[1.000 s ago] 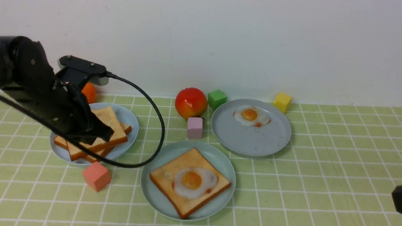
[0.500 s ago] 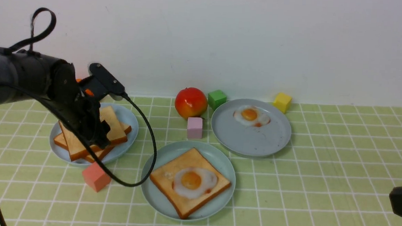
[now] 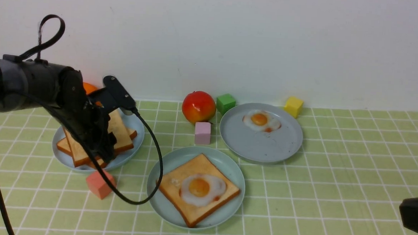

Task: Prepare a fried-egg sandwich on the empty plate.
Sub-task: Use the left arm to grab a slice of bread

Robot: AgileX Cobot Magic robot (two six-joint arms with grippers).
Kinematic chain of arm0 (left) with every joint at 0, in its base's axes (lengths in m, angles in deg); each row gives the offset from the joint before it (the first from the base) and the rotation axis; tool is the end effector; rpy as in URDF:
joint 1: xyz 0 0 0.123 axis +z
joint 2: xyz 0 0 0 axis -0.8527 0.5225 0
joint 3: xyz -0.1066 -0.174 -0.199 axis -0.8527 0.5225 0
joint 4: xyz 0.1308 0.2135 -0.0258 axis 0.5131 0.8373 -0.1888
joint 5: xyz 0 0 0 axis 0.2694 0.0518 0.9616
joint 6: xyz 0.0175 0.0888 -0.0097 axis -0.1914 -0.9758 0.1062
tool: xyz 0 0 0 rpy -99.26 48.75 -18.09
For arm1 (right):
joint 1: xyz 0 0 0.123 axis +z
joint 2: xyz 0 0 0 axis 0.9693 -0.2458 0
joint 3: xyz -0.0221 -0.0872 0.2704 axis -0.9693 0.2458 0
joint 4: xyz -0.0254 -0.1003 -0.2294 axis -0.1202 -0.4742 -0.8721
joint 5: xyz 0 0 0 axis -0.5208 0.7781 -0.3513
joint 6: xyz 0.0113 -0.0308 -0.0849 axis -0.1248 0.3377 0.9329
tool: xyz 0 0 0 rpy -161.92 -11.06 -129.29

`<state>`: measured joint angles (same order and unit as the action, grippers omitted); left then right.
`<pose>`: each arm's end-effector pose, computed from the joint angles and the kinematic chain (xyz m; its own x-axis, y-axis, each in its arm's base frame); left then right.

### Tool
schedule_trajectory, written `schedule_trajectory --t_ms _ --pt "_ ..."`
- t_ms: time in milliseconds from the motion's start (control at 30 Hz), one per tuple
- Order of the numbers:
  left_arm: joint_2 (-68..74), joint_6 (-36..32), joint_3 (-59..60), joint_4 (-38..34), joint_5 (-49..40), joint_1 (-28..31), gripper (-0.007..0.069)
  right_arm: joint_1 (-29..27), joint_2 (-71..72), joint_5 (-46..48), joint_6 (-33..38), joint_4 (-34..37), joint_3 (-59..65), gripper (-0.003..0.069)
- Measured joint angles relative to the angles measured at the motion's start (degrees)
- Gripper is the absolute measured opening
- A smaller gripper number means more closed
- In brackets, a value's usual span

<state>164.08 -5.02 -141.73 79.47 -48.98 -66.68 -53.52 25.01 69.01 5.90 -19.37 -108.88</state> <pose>0.4028 -0.0570 0.1713 -0.5727 0.7374 -0.3580 0.6689 0.6729 0.3160 0.0906 0.0719 0.3658 -0.4295 -0.3261 -0.8421 -0.6951 0.7147 0.0777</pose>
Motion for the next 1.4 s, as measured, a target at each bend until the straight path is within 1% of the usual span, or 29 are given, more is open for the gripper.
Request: schedule_trajectory --t_ms 100,433,600,833,1067,1200,1233,1267,1367,1400 --pt "-0.6 -0.1 0.0 -0.2 -0.1 0.0 0.0372 0.0 0.0 0.8 0.0 0.3 0.2 0.0014" --pt "-5.1 -0.1 0.3 -1.2 -2.8 0.0 0.037 0.0 0.0 1.9 0.0 0.4 0.3 0.0014" --pt "-5.2 -2.2 0.3 -3.1 -4.6 0.0 0.037 0.0 0.0 1.7 0.0 0.4 0.3 0.0017" --pt "-2.2 -5.4 0.3 -3.5 -2.7 0.0 0.037 0.0 0.0 1.5 0.0 0.4 0.3 0.002" --pt "0.6 -5.7 0.2 -1.2 -0.9 0.0 0.0363 0.0 0.0 1.6 0.0 0.4 0.3 0.002" --pt "0.6 -5.7 0.1 -1.2 -0.9 0.0 0.0315 0.0 0.0 1.7 0.0 0.9 0.3 0.002" --pt "0.6 -5.5 0.1 -1.2 -0.8 0.0 0.0293 0.0 0.0 1.7 0.0 1.1 0.3 0.002" --pt "0.6 -5.2 0.1 -1.2 -0.7 0.0 0.0244 0.0 0.0 1.7 0.0 1.2 0.3 0.002" --pt "0.6 -4.4 0.1 -0.7 -0.6 0.0 0.013 0.0 0.0 1.7 0.0 1.4 0.3 0.0021" --pt "0.6 -4.4 0.1 -0.8 -0.6 0.0 0.013 0.0 0.0 1.7 0.0 1.5 0.3 0.0021"
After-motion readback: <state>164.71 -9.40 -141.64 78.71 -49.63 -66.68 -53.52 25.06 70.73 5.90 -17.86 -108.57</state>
